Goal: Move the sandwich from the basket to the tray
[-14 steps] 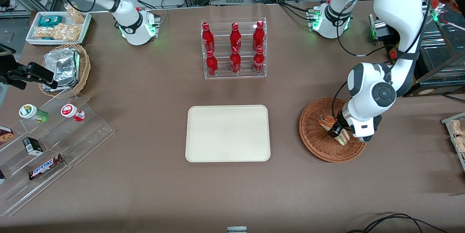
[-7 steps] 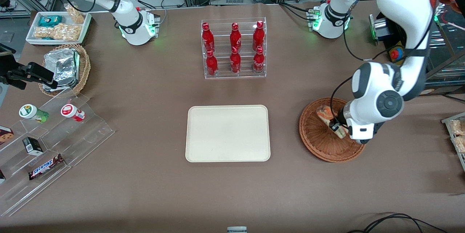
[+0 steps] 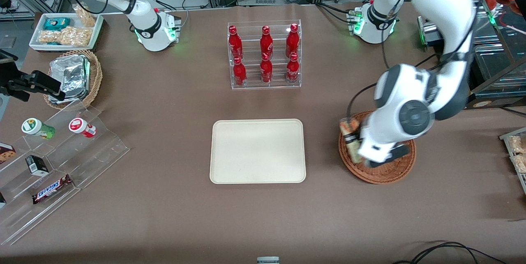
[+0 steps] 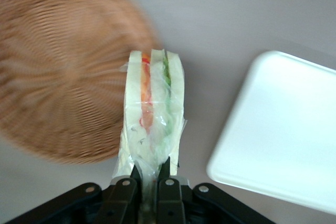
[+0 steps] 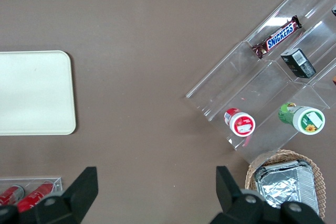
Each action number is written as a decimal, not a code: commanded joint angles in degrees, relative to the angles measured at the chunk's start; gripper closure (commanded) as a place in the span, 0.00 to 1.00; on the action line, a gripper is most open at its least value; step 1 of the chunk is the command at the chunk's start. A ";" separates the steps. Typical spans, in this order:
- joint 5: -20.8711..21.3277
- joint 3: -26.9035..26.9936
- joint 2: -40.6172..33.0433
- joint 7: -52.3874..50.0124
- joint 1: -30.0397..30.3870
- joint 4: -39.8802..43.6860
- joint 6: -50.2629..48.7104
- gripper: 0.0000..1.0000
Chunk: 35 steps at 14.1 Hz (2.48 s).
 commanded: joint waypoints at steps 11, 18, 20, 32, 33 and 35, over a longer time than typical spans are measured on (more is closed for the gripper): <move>9.85 -1.86 21.12 -8.03 -19.97 18.80 16.30 0.91; 9.24 -2.30 24.55 -15.17 -20.67 18.62 23.78 0.87; 9.15 -2.30 24.73 -15.25 -21.37 18.09 23.79 0.75; 8.79 1.12 5.59 -11.64 -16.11 12.23 1.04 0.00; 8.80 2.43 3.57 -12.87 -16.02 9.42 0.15 0.00; 8.71 7.52 -1.70 -13.15 -16.19 1.70 0.40 0.00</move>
